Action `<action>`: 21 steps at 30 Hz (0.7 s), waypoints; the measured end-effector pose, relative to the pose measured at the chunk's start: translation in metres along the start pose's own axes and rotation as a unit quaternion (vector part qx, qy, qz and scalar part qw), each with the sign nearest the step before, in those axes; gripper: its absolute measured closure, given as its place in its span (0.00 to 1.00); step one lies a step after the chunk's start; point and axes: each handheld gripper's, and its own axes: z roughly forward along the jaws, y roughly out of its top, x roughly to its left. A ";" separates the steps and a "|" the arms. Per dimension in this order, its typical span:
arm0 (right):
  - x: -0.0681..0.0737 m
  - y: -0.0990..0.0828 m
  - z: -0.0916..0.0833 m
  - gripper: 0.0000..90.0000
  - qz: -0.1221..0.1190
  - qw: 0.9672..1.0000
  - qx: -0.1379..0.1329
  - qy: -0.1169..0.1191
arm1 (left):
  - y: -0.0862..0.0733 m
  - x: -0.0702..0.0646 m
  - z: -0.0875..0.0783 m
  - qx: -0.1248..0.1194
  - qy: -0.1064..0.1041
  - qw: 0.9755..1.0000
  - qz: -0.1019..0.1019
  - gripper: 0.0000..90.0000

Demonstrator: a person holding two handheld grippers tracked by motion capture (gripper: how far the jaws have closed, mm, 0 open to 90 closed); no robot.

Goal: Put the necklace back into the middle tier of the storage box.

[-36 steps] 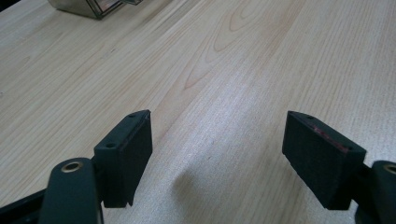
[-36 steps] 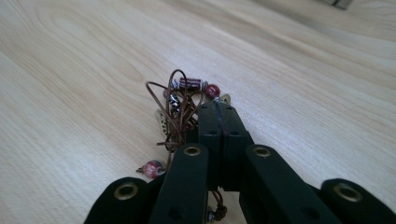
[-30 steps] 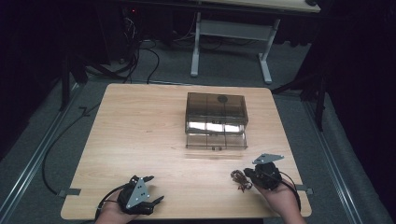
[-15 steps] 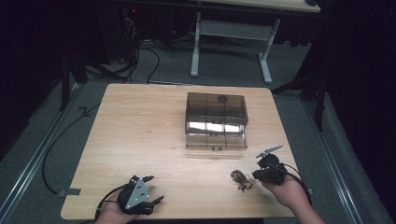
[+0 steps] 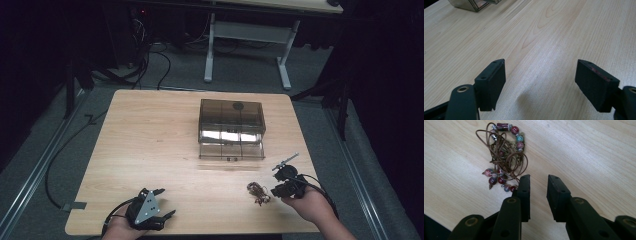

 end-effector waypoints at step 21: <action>0.024 0.016 0.021 0.49 -0.029 0.999 0.025 0.031 | 0.000 0.000 0.000 0.002 -0.001 1.000 0.002 0.28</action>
